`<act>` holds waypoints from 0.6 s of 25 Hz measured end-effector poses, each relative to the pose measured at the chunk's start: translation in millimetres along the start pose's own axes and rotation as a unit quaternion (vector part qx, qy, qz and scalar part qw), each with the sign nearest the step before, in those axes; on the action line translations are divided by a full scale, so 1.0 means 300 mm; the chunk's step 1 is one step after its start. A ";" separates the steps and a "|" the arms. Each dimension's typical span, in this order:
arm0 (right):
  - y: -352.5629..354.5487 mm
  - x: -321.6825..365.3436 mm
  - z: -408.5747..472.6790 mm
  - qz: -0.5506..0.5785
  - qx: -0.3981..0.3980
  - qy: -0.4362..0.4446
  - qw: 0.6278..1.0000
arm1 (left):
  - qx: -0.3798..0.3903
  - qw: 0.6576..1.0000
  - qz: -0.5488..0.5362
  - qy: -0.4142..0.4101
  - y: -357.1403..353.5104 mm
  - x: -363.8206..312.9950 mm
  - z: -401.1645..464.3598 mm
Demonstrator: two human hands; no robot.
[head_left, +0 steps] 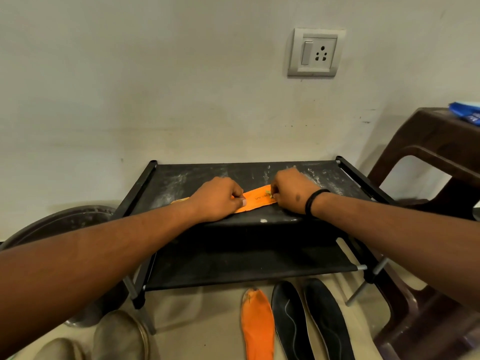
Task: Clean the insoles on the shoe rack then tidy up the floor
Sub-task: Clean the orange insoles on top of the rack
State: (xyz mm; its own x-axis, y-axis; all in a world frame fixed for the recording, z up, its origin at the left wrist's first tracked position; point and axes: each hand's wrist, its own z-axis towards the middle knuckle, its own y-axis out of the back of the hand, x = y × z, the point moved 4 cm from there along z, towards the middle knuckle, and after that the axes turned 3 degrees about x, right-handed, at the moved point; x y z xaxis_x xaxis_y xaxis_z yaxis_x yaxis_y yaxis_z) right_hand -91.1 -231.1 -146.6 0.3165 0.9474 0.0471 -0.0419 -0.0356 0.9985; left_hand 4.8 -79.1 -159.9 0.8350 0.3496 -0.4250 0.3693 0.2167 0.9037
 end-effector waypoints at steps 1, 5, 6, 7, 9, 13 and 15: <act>0.006 0.020 -0.002 0.008 0.004 0.014 1.000 | 0.013 1.000 0.001 -0.008 0.002 0.007 -0.001; 0.008 0.139 -0.052 0.044 0.009 0.138 0.989 | 0.039 0.999 0.011 -0.030 0.006 0.034 -0.012; 0.005 0.142 -0.052 0.045 0.005 0.150 0.988 | 0.033 0.999 0.013 -0.031 0.004 0.036 -0.012; 0.003 0.131 -0.040 0.035 0.003 0.150 0.988 | 0.026 0.999 0.018 -0.028 0.002 0.037 -0.013; -0.001 0.080 0.001 -0.007 0.008 0.116 0.993 | 0.011 0.999 0.028 -0.021 0.002 0.036 -0.015; -0.002 0.014 0.045 -0.018 -0.005 0.047 0.999 | -0.004 0.999 0.026 -0.027 0.007 0.024 -0.024; -0.010 0.073 0.028 0.012 -0.001 0.085 0.996 | -0.008 0.999 0.013 -0.029 0.008 0.029 -0.028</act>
State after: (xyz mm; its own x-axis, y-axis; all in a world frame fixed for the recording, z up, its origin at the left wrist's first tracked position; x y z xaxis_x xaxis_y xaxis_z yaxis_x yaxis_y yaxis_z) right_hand -75.9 -213.0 -148.4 0.1508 0.9865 0.0644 -0.0495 -0.0575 0.9971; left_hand 9.4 -67.9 -161.8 0.8668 0.3020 -0.3968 0.3405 0.2229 0.9134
